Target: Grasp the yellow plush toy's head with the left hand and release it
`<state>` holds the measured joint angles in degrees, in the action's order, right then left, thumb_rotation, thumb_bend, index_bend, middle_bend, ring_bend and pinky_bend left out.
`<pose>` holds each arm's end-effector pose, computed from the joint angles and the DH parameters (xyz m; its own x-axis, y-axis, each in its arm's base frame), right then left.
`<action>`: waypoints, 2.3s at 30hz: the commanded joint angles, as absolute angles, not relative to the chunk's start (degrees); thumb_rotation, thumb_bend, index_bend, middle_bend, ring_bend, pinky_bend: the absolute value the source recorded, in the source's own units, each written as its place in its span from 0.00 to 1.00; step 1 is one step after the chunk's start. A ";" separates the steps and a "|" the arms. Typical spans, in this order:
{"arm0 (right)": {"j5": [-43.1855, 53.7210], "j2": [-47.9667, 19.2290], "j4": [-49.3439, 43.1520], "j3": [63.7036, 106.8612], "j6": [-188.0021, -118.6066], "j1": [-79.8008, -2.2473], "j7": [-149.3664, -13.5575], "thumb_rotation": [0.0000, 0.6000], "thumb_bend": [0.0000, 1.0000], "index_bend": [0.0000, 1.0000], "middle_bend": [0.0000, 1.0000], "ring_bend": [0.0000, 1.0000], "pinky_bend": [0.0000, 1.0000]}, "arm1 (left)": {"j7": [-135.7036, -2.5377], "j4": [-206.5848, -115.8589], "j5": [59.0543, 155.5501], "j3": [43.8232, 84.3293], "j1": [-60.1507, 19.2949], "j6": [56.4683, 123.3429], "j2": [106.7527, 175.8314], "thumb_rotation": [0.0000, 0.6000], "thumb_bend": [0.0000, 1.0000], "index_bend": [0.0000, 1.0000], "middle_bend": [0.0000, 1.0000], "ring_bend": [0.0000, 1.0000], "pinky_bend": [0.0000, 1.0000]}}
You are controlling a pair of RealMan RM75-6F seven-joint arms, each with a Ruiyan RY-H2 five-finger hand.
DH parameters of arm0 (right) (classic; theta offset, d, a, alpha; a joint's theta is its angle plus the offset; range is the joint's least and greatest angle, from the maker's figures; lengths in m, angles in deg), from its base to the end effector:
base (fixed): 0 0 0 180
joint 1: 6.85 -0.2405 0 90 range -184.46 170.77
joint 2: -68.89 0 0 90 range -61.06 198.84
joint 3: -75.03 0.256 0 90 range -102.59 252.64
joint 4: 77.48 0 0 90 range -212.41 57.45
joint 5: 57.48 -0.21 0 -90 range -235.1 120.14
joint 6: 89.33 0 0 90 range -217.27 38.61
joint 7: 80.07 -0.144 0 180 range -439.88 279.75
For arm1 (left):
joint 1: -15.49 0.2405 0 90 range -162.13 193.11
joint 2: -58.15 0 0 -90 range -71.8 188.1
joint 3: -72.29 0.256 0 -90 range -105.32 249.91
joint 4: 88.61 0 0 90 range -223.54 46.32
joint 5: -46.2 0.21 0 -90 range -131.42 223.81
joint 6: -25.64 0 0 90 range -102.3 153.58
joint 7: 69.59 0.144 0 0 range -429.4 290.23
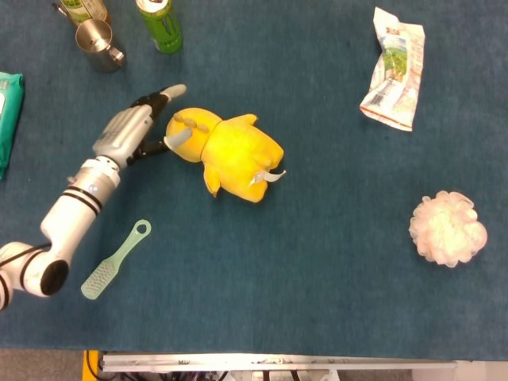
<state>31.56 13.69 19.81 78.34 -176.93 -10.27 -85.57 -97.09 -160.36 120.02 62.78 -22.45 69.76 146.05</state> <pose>-0.2973 -0.1741 0.2032 0.3725 0.0385 0.9272 -0.9262 -0.0475 0.3741 -0.2201 0.3525 -0.0144 -0.0743 0.4982 0.8639 0.9885 -0.0776 0.1297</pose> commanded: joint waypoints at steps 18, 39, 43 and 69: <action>32.51 13.13 19.55 77.30 -175.56 -10.45 -85.57 1.00 0.26 0.41 0.43 0.32 0.38 | -95.67 -163.68 123.24 66.69 -19.75 73.68 145.44 0.14 0.06 0.05 0.08 0.07 0.05; 31.23 16.46 22.38 75.49 -170.80 -11.09 -83.56 1.00 0.26 0.41 0.43 0.32 0.38 | -94.08 -155.01 122.64 63.04 -23.58 74.43 151.92 0.14 0.06 0.05 0.08 0.07 0.05; 30.68 17.06 23.24 75.41 -170.17 -11.18 -82.90 1.00 0.26 0.41 0.43 0.32 0.38 | -94.69 -153.46 122.79 63.19 -23.74 74.49 152.97 0.14 0.06 0.05 0.08 0.07 0.05; 30.22 16.92 23.02 75.36 -169.35 -11.49 -83.41 1.00 0.26 0.41 0.43 0.32 0.38 | -93.47 -163.45 125.91 67.29 -19.34 79.38 147.18 0.14 0.06 0.05 0.08 0.07 0.05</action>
